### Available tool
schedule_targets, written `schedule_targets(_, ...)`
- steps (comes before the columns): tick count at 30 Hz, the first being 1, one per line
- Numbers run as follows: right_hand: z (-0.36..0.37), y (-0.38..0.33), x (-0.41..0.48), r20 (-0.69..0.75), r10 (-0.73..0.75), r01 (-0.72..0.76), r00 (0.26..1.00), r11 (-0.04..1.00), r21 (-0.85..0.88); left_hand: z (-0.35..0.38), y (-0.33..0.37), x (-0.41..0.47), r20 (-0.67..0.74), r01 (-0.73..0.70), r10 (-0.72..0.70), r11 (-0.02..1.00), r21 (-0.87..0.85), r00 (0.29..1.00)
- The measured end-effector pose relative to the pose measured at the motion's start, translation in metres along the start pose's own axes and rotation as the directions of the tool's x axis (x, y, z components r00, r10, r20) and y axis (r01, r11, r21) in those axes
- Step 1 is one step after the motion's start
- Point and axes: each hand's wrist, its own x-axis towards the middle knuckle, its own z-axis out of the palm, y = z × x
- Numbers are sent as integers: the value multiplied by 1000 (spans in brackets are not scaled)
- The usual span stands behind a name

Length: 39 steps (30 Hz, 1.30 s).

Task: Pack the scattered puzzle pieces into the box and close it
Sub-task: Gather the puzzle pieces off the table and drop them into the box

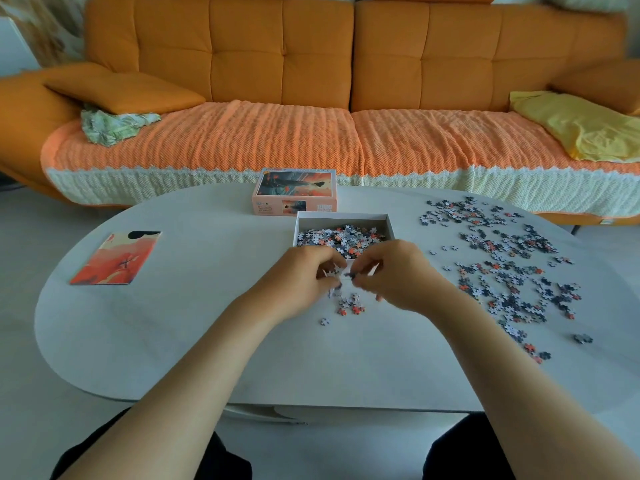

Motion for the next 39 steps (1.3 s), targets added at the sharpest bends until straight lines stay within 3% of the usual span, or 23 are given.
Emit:
schedule_targets(4,-10,3,19,-323,-80,83,943,997,-5,-10,-1,20,-173,-11,1,998,-57,985)
schedule_targets(7,-7,9,33,-421,-148,137,895,989,-58,-6,-4,34,-253,-33,26,999,-26,967)
schedule_targets(13,7,23,44,-255,-132,88,958,980,-176,3,-18,52,-247,-39,69,992,124,967)
schedule_targets(19,3,23,41,-283,-212,162,935,968,-189,2,-23,47,-196,-54,99,973,222,976)
schedule_targets(22,9,26,39,-166,-215,163,962,946,-280,2,-25,40,-124,-129,171,947,294,977)
schedule_targets(26,20,24,32,-12,-253,228,967,890,-394,5,-28,31,15,-157,163,921,357,987)
schedule_targets(29,22,23,29,-56,-279,236,959,889,-393,0,-28,25,-40,-178,197,943,281,980)
schedule_targets(34,12,18,17,-213,-442,365,871,875,-318,-11,-19,11,-195,-197,244,952,234,950)
schedule_targets(36,9,12,7,-128,-429,381,894,879,-288,-14,-13,2,-95,-182,203,963,197,974)
schedule_targets(39,15,13,-6,117,-255,279,960,908,-314,-15,-14,-8,168,-97,58,967,235,984)
